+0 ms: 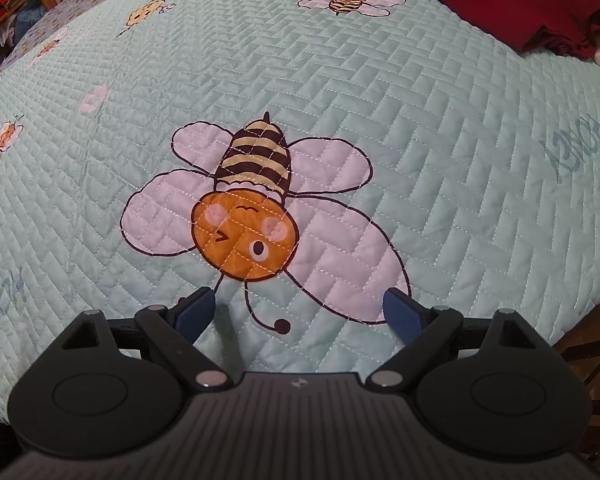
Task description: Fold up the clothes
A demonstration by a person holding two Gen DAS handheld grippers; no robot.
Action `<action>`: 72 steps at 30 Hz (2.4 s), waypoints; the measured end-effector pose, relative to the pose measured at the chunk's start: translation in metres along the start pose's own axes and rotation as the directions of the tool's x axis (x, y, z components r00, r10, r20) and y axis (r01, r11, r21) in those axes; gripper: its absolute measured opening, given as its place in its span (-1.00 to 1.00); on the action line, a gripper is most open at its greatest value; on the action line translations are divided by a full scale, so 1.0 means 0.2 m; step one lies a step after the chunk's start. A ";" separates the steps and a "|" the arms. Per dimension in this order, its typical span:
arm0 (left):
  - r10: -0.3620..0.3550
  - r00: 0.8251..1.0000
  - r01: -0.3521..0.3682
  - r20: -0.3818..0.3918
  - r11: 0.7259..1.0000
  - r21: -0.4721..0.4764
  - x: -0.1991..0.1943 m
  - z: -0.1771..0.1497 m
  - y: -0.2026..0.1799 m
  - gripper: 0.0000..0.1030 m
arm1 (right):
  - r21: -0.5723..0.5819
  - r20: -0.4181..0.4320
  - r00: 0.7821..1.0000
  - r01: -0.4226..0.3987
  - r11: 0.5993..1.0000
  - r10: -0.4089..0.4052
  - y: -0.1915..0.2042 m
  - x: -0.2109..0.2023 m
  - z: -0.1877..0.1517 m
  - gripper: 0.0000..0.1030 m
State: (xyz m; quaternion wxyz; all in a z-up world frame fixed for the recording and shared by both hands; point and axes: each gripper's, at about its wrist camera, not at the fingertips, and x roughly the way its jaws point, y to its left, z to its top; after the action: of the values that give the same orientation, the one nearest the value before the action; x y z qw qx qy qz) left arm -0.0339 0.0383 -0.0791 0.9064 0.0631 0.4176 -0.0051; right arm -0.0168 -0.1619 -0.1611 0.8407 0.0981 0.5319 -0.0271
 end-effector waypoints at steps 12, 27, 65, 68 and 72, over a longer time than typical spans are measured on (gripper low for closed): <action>0.014 1.000 -0.014 -0.003 0.999 -0.030 -0.04 0.01 0.02 0.93 | 0.015 0.009 1.000 -0.007 1.000 0.007 -0.02 -0.02 -0.01 0.77; 0.027 0.998 -0.029 -0.063 0.999 -0.041 -0.04 0.04 0.04 0.59 | 0.020 0.010 1.000 -0.012 1.000 0.012 -0.02 -0.03 -0.01 0.77; 0.081 0.991 -0.089 -0.106 0.993 -0.074 0.00 0.05 0.09 0.78 | 0.026 0.002 1.000 -0.024 0.999 0.023 -0.03 -0.03 -0.01 0.77; 0.079 0.992 -0.086 -0.096 0.993 -0.078 -0.01 0.05 0.09 0.78 | 0.026 0.001 1.000 -0.024 0.999 0.024 -0.03 -0.03 -0.01 0.77; 0.068 0.996 -0.072 -0.066 0.995 -0.071 -0.04 0.06 0.08 0.78 | 0.027 0.001 1.000 -0.024 0.999 0.024 -0.03 -0.03 -0.01 0.77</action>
State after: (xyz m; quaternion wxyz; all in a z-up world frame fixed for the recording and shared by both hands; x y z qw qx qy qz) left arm -0.0285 0.0530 -0.0638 0.8941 0.0444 0.4435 0.0441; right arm -0.0220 -0.1668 -0.1583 0.8396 0.1157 0.5301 -0.0240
